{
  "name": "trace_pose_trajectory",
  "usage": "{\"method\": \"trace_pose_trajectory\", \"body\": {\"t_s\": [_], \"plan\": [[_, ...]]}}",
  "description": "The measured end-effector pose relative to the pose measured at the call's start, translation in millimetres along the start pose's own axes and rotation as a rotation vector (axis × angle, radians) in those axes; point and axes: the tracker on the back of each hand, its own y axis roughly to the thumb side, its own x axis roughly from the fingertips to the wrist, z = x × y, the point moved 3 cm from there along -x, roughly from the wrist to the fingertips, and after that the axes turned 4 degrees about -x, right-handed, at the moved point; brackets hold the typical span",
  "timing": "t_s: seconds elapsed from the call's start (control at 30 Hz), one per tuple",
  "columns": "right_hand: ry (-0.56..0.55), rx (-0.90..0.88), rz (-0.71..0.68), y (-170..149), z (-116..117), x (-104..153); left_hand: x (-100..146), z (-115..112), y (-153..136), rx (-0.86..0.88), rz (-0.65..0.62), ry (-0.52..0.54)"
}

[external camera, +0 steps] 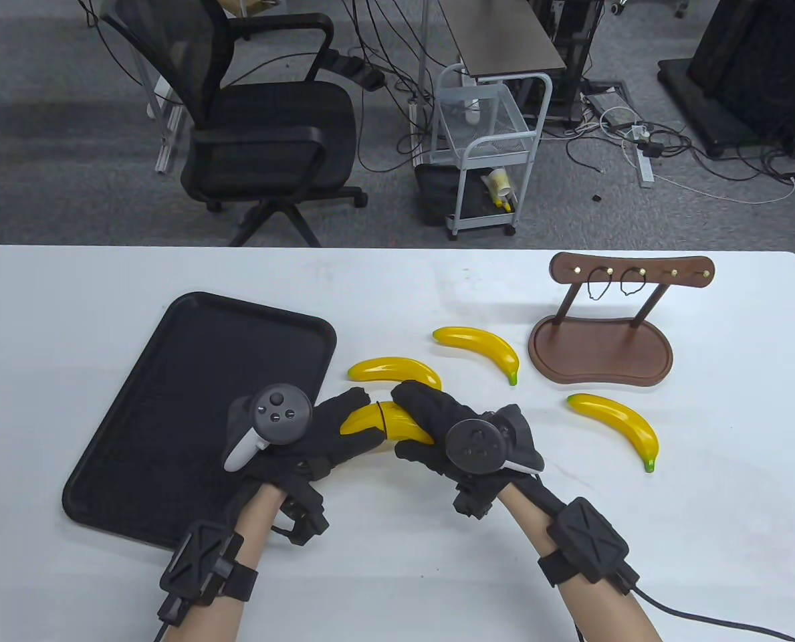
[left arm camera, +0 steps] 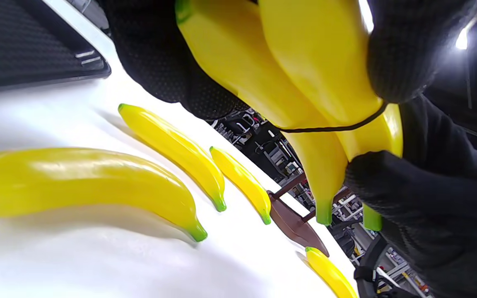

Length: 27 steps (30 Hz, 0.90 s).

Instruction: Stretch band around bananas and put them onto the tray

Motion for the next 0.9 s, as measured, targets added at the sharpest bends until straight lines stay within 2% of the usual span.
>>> {"method": "trace_pose_trajectory", "body": {"t_s": [0.23,0.6,0.9], "plan": [[-0.084,0.089,-0.037,6.9,-6.2,1.9,-1.7,-3.3,-6.8,0.129,0.019,-0.051],[-0.108,0.122,-0.033,9.6,-5.1,3.0,-4.1,-9.9,-12.6,0.21,0.02,-0.126],[-0.129,0.098,-0.003,6.7,-8.9,2.8,-2.1,-3.0,-7.9,0.207,-0.01,-0.099]]}}
